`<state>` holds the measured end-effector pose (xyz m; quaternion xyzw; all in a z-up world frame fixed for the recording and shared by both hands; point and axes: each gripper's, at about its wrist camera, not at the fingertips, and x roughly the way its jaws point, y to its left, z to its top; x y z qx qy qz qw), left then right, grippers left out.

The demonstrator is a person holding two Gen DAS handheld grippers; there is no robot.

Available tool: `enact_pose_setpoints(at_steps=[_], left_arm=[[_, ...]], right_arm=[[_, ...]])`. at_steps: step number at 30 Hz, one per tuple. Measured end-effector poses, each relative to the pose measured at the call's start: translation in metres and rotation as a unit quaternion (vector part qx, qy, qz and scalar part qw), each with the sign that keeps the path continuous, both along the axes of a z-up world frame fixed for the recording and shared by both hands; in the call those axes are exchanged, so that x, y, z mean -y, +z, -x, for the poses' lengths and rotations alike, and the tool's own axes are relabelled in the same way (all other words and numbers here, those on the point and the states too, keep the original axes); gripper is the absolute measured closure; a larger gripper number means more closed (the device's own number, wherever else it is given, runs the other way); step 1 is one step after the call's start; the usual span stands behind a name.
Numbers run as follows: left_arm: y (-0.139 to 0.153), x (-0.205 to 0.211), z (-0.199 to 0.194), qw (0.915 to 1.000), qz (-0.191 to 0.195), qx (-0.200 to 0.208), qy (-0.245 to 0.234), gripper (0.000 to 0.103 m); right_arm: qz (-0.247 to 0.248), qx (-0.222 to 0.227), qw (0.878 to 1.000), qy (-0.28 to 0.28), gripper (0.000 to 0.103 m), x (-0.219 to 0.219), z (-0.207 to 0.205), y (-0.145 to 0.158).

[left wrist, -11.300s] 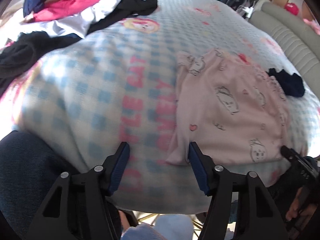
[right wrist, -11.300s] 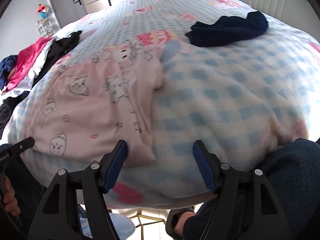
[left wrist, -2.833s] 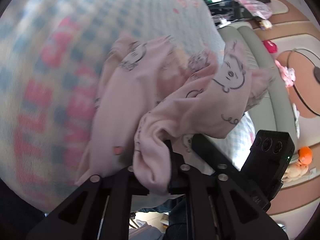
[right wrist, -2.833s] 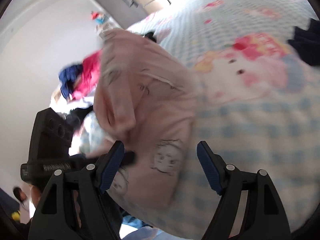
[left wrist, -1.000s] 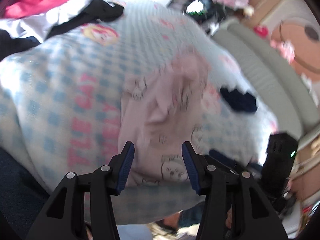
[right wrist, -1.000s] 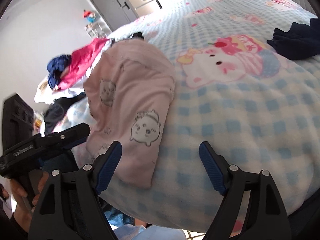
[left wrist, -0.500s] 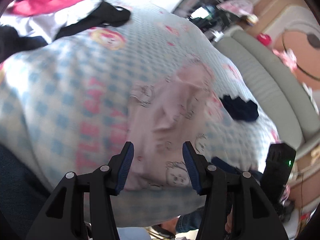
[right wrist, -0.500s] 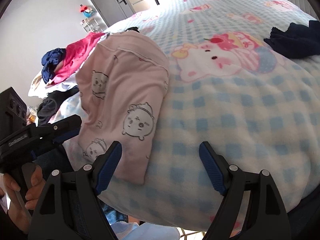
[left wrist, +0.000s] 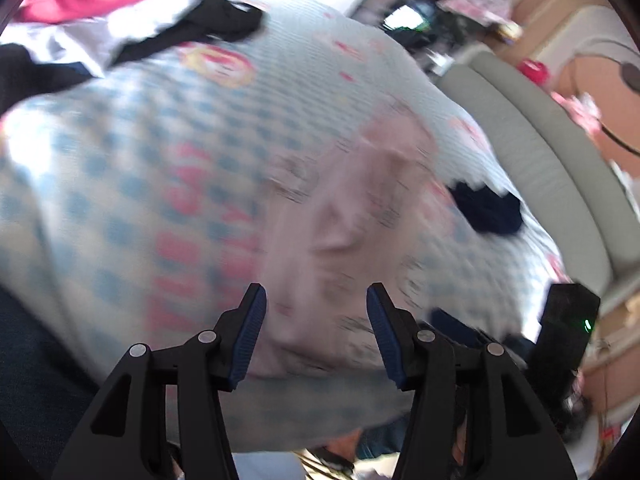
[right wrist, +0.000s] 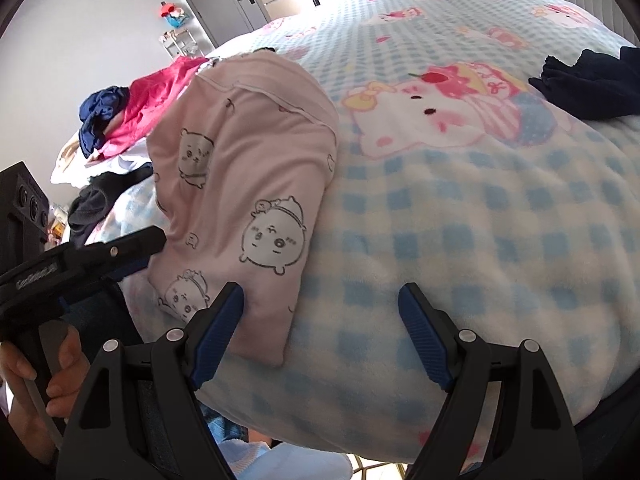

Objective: Fold clothes

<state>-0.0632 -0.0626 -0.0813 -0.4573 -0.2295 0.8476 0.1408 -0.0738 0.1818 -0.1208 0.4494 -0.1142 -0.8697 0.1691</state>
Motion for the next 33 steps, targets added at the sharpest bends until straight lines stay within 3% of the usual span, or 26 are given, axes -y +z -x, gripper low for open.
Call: enact_pose_setpoints(at_steps=[3, 5, 7, 10, 12, 15, 17, 19, 22, 24, 30, 33], left_arm=[[-0.005, -0.017, 0.003, 0.9978, 0.064, 0.009, -0.015, 0.045], [-0.009, -0.015, 0.005, 0.9955, 0.092, 0.022, 0.004, 0.045], [-0.012, -0.002, 0.006, 0.9953, 0.084, 0.033, 0.035, 0.045], [-0.006, 0.017, 0.001, 0.9954, 0.056, 0.019, 0.076, 0.045], [0.0, 0.021, -0.002, 0.996, 0.04, 0.003, 0.08, 0.046], [0.003, 0.019, -0.004, 0.9988, -0.003, -0.008, 0.048, 0.045], [0.004, 0.011, -0.003, 0.9996, 0.006, -0.009, 0.025, 0.045], [0.001, -0.001, -0.004, 0.9986, 0.051, 0.002, 0.017, 0.045], [-0.009, 0.003, -0.001, 0.9957, 0.077, 0.031, 0.043, 0.044], [-0.009, 0.009, -0.003, 0.9956, 0.069, 0.031, 0.055, 0.044], [0.001, 0.028, -0.013, 0.9965, 0.024, 0.002, 0.079, 0.045], [0.0, 0.024, -0.009, 0.9971, 0.026, 0.005, 0.071, 0.045]], right_arm=[[-0.004, -0.001, 1.0, 0.007, 0.022, 0.004, 0.001, 0.0], [-0.029, 0.004, 1.0, 0.013, 0.022, 0.009, 0.001, -0.003], [-0.048, 0.007, 0.999, 0.017, 0.022, 0.01, 0.002, -0.006], [-0.036, 0.009, 0.999, 0.012, 0.022, 0.006, 0.001, -0.005], [-0.022, 0.005, 1.0, 0.007, 0.022, 0.003, 0.001, -0.003], [0.01, -0.01, 1.0, 0.0, 0.021, -0.003, -0.001, 0.004], [0.021, -0.017, 1.0, 0.002, 0.021, -0.004, -0.001, 0.007], [0.025, -0.021, 0.999, 0.006, 0.021, -0.002, -0.002, 0.009], [-0.021, 0.0, 1.0, 0.011, 0.021, 0.005, 0.001, -0.001], [-0.036, 0.004, 0.999, 0.014, 0.022, 0.005, 0.002, -0.004], [0.01, -0.025, 0.999, -0.019, 0.022, -0.016, -0.004, 0.01], [0.026, -0.011, 0.999, -0.014, 0.022, -0.014, -0.001, 0.006]])
